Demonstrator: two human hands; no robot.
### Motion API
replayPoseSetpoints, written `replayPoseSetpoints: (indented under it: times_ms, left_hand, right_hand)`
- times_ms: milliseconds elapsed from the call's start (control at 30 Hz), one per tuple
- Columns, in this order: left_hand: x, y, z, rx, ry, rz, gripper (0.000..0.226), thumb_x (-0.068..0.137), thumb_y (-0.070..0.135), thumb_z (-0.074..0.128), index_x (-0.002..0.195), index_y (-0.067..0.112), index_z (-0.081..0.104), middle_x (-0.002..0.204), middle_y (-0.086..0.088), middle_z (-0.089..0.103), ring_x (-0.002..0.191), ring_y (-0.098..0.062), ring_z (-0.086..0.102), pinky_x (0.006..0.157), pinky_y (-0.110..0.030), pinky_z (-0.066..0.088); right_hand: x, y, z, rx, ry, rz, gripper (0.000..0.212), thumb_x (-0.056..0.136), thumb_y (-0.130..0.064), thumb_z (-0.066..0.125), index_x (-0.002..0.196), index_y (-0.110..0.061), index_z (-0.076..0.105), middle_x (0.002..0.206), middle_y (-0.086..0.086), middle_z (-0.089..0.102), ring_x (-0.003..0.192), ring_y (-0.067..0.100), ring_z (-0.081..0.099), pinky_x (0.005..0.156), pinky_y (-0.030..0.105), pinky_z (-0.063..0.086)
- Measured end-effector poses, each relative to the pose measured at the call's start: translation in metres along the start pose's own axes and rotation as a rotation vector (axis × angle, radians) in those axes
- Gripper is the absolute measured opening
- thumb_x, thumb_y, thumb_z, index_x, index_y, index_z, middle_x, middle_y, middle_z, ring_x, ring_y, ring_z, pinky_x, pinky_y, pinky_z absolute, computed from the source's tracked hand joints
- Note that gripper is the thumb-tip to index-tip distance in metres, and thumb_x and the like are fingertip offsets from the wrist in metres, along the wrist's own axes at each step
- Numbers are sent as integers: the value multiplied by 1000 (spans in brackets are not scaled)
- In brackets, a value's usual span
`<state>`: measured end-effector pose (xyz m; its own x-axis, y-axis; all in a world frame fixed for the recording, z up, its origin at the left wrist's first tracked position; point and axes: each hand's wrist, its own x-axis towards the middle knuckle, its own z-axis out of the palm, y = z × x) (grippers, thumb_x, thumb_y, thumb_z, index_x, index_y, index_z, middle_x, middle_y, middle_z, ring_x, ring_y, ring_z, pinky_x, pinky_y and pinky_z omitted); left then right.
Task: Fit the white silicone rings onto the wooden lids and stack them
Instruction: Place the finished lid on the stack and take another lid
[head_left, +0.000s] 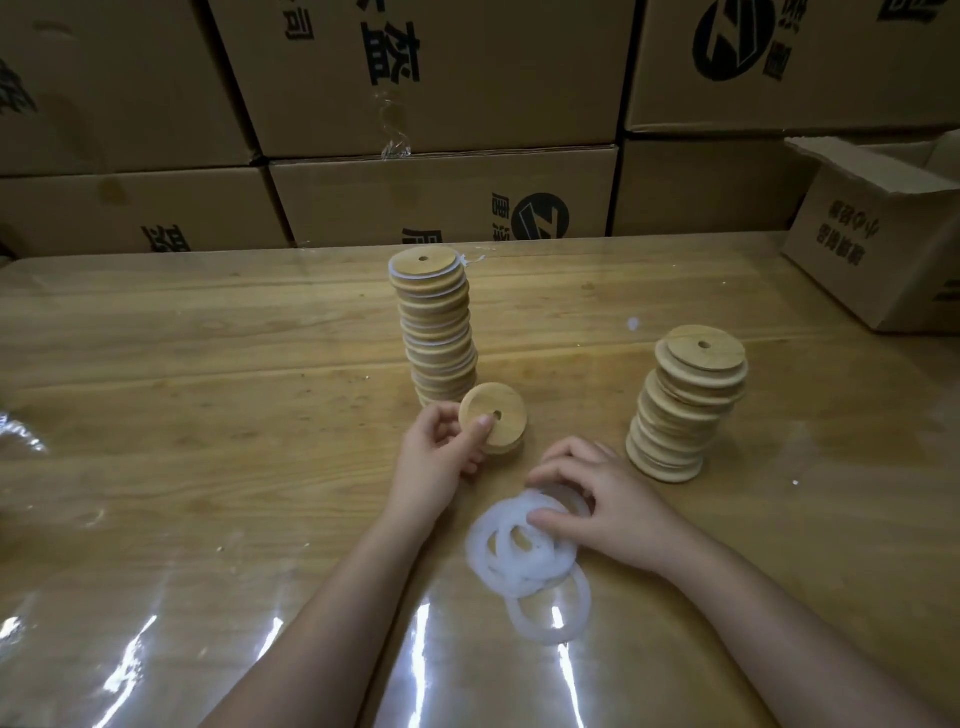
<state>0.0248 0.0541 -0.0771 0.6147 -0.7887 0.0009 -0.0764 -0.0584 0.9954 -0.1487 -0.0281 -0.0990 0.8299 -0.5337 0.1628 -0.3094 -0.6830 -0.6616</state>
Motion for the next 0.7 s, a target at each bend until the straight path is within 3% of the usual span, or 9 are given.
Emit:
replayPoseSetpoints:
  times_ms: [100, 333, 567, 700]
  left_hand:
    - [-2, -1, 0, 18, -39, 62, 21, 85, 14, 67, 101, 3, 59, 71, -4, 59, 54, -2, 54, 49, -16, 45]
    - [-1, -3, 2, -5, -80, 59, 20, 84, 13, 68, 100, 4, 61, 66, -1, 57, 51, -3, 52, 42, -14, 40]
    - [2, -8, 3, -19, -95, 102, 14, 82, 14, 70, 94, 12, 62, 70, -1, 59, 58, -11, 53, 46, -18, 43]
    - [1, -9, 3, -19, -123, 150, 18, 83, 12, 69, 93, 25, 62, 79, 7, 65, 65, -16, 64, 52, -26, 50]
  right_hand:
    - [-1, -3, -2, -88, -38, -32, 38, 73, -60, 60, 104, -38, 62, 107, -28, 44, 108, -3, 38, 95, 25, 36]
    - [0, -1, 0, -8, 14, -33, 10, 79, -39, 69, 88, -40, 66, 104, -26, 50, 107, -1, 42, 94, 27, 37]
    - [0, -2, 0, 155, 98, -7, 18, 81, -18, 69, 77, -34, 61, 95, -18, 56, 94, 5, 54, 74, 14, 39]
    - [-1, -4, -1, 199, 221, 25, 20, 81, -11, 69, 77, -30, 62, 84, -11, 59, 79, 8, 56, 66, 17, 42]
